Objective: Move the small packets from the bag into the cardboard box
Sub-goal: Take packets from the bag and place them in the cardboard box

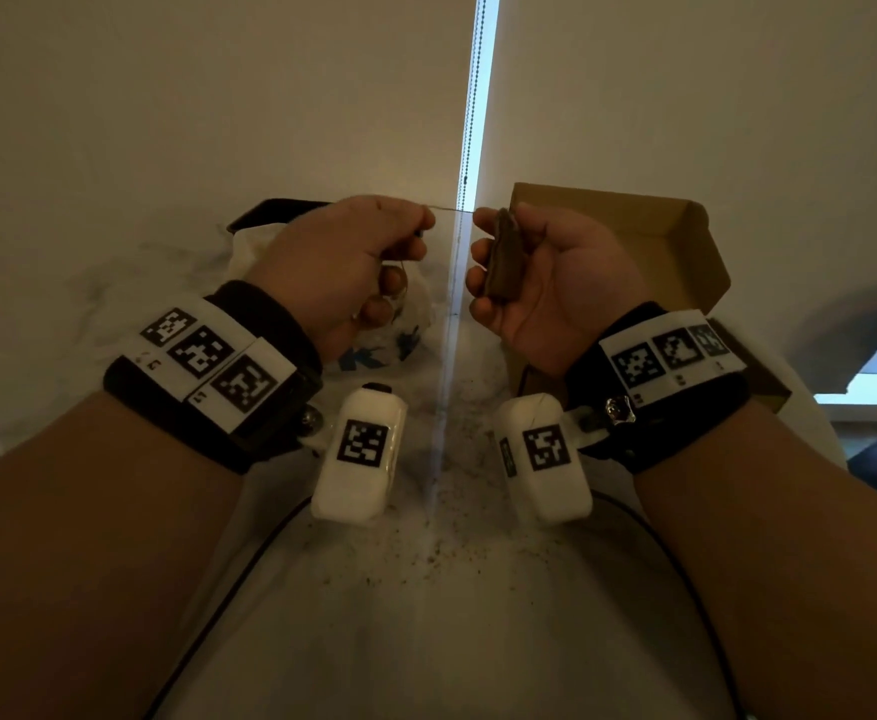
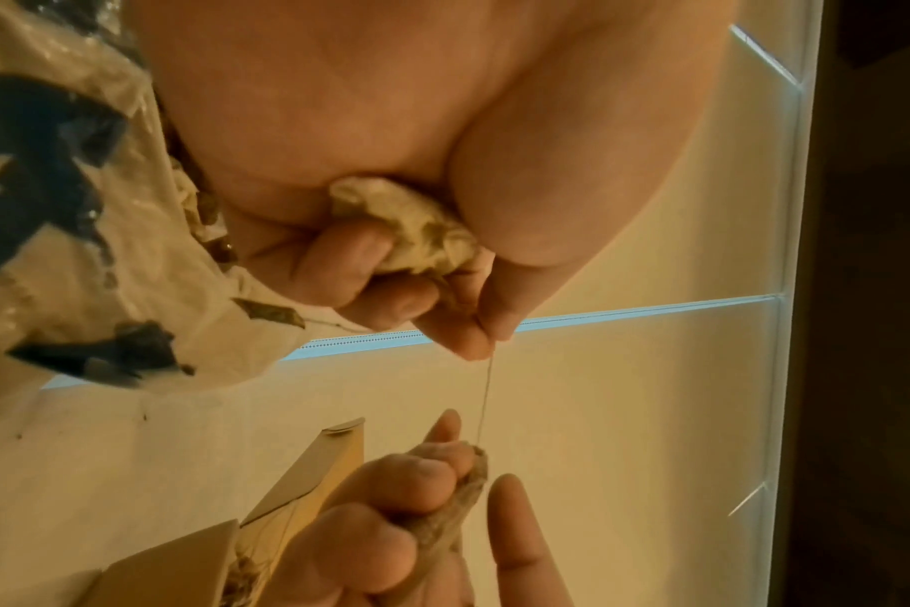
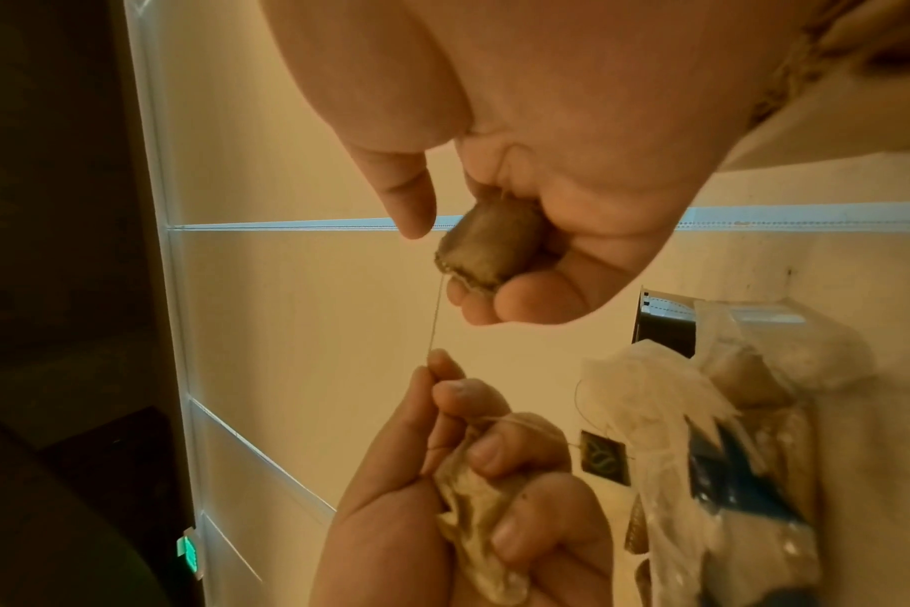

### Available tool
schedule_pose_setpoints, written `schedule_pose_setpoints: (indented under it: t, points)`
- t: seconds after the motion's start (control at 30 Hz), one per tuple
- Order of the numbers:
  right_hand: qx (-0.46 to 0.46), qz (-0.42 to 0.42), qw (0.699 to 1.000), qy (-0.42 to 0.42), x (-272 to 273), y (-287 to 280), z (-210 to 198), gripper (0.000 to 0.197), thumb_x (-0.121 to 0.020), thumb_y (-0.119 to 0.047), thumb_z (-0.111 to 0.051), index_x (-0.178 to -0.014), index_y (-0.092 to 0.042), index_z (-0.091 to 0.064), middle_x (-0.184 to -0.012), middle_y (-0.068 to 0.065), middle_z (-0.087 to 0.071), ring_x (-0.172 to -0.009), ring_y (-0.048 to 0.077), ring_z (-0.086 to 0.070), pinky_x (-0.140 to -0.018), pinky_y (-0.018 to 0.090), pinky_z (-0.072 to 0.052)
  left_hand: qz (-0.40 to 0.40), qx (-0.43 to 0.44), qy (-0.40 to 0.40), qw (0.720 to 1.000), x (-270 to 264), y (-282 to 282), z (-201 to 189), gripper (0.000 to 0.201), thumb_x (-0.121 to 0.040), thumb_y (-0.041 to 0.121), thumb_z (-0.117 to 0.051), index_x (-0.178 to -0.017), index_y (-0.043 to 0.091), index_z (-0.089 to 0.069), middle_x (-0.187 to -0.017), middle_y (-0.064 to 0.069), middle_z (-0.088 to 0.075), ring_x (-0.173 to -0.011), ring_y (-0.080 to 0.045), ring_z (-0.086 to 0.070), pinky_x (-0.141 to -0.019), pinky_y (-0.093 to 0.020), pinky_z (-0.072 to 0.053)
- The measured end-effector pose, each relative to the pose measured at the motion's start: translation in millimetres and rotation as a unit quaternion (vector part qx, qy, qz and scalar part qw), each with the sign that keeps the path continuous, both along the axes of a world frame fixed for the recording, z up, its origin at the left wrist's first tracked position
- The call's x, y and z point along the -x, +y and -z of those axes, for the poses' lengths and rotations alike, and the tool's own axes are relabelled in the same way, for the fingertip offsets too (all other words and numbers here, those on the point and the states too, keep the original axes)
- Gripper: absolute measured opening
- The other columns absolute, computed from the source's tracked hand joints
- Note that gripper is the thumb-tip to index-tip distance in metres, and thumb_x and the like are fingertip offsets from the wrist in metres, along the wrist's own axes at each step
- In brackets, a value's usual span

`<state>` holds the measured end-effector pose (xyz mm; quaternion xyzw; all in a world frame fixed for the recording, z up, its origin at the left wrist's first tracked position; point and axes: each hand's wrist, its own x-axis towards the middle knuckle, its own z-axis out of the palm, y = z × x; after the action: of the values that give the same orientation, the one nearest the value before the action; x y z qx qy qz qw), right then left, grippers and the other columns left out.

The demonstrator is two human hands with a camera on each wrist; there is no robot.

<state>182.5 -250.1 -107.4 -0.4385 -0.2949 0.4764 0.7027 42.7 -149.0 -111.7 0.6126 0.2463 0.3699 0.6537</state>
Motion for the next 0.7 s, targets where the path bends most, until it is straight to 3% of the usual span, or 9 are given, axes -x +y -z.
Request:
schedule_pose_setpoints:
  t: [0.23, 0.4, 0.53, 0.7]
  points:
    - [0.041, -0.057, 0.995, -0.066, 1.0, 0.8, 5.2, 0.030, -0.100, -0.029, -0.039, -0.107, -0.011, -0.062, -0.076, 0.003, -0.056, -0.062, 0.015, -0.053, -0.052, 0.026, -0.043, -0.011, -0.020, -0.059, 0.998, 2.0, 9.7, -1.0, 0.017, -0.101, 0.027, -0.055, -0.097, 0.020, -0.070, -0.078, 0.004, -0.059, -0.059, -0.007, -0.045, -0.044, -0.022, -0.030]
    - [0.003, -0.103, 0.984, -0.148, 4.4, -2.9, 5.6, 0.028, -0.098, -0.025, -0.041, -0.097, -0.011, -0.065, -0.069, 0.003, -0.056, -0.055, 0.017, -0.052, -0.046, 0.024, -0.037, -0.027, -0.037, -0.024, 0.999, 3.6, 13.0, 1.1, 0.017, -0.101, 0.024, -0.056, -0.098, 0.017, -0.070, -0.082, 0.003, -0.060, -0.058, -0.009, -0.046, -0.043, -0.023, -0.031]
    - [-0.058, -0.086, 0.986, -0.134, 6.0, -4.6, 1.9, 0.030, -0.095, -0.022, -0.041, -0.088, -0.010, -0.067, -0.060, 0.003, -0.051, -0.051, 0.019, -0.048, -0.049, 0.025, -0.032, -0.044, -0.059, 0.045, 0.996, 3.5, 15.3, 4.6, 0.016, -0.100, 0.024, -0.058, -0.093, 0.020, -0.072, -0.086, 0.001, -0.063, -0.058, -0.012, -0.047, -0.044, -0.025, -0.035]
    - [-0.095, -0.053, 0.992, -0.067, 3.0, -3.8, -1.0, 0.031, -0.097, -0.022, -0.036, -0.093, -0.012, -0.065, -0.067, 0.003, -0.055, -0.059, 0.020, -0.051, -0.052, 0.027, -0.038, -0.056, -0.089, 0.089, 0.990, 3.0, 20.0, 7.5, 0.017, -0.099, 0.028, -0.059, -0.092, 0.022, -0.074, -0.087, 0.003, -0.065, -0.060, -0.014, -0.048, -0.045, -0.025, -0.035]
